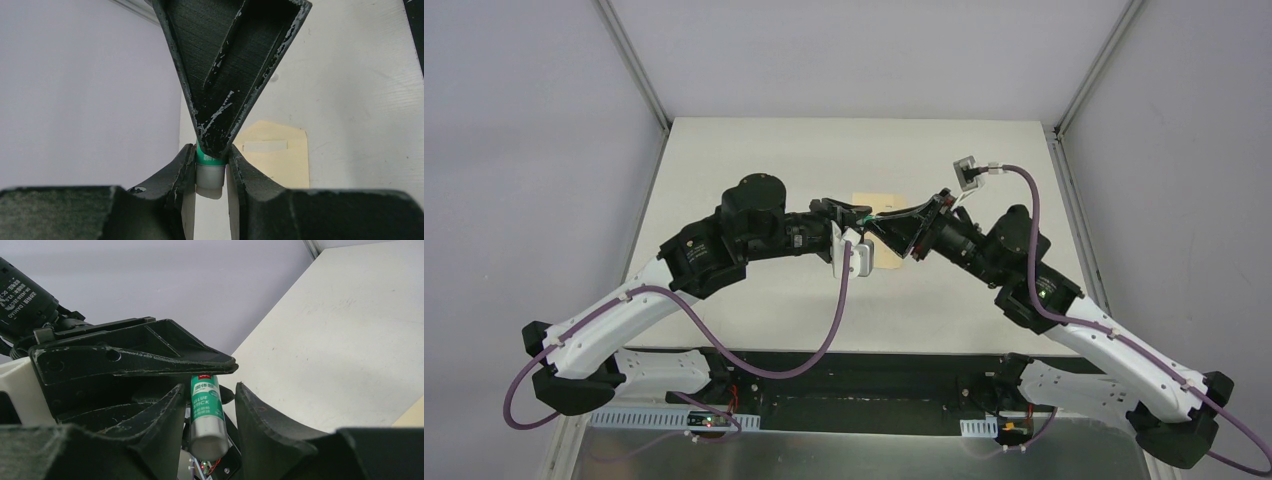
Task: Place the letter into the envelope and seal it
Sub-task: Adjust the solid glue, then move the envelope to the center of the board, then paint the envelope at the center of the board.
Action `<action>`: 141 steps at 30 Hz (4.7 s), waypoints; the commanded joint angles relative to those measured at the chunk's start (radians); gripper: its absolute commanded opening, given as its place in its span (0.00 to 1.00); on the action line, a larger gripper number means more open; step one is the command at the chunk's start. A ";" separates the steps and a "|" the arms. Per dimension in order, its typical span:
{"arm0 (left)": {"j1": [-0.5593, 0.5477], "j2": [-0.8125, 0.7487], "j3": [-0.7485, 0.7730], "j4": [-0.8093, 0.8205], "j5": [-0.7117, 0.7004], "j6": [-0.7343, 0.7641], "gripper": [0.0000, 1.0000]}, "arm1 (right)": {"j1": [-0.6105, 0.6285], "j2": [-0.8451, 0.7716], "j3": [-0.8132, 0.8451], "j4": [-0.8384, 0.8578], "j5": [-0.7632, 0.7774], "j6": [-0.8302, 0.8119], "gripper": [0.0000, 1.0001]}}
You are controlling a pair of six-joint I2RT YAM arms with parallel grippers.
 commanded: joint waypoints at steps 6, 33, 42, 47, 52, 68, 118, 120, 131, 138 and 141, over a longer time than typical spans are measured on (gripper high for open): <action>-0.009 -0.002 0.002 0.040 0.002 -0.008 0.00 | 0.007 -0.026 -0.001 0.052 0.018 0.008 0.39; -0.008 -0.068 -0.033 0.073 -0.082 -0.186 0.99 | 0.011 -0.031 -0.006 0.002 0.141 -0.030 0.04; 0.212 -0.089 0.010 0.061 0.119 -0.509 0.99 | -0.022 -0.042 -0.013 -0.099 0.232 -0.085 0.03; 0.365 -0.044 0.029 0.135 0.213 -0.726 0.97 | -0.071 -0.070 -0.053 -0.111 0.232 -0.077 0.03; 0.471 0.087 0.062 0.228 0.243 -0.970 0.83 | -0.097 -0.112 -0.080 -0.142 0.252 -0.090 0.03; 0.604 0.747 0.070 0.701 0.253 -1.562 0.28 | -0.099 -0.271 -0.130 -0.201 0.282 -0.114 0.03; 0.440 0.789 -0.504 0.849 0.082 -1.747 0.19 | -0.099 -0.157 -0.146 -0.204 0.232 -0.094 0.03; 0.432 0.754 -0.540 0.856 0.078 -1.755 0.19 | -0.099 -0.149 -0.148 -0.203 0.228 -0.092 0.03; 0.431 0.563 -0.521 0.773 0.111 -1.744 0.24 | -0.100 -0.088 -0.147 -0.224 0.227 -0.077 0.03; 0.471 0.413 -0.527 0.607 0.071 -1.712 0.36 | -0.110 0.053 -0.088 -0.288 0.217 -0.084 0.03; 0.499 0.403 -0.568 0.642 0.124 -1.743 0.36 | -0.137 0.139 -0.049 -0.313 0.187 -0.096 0.03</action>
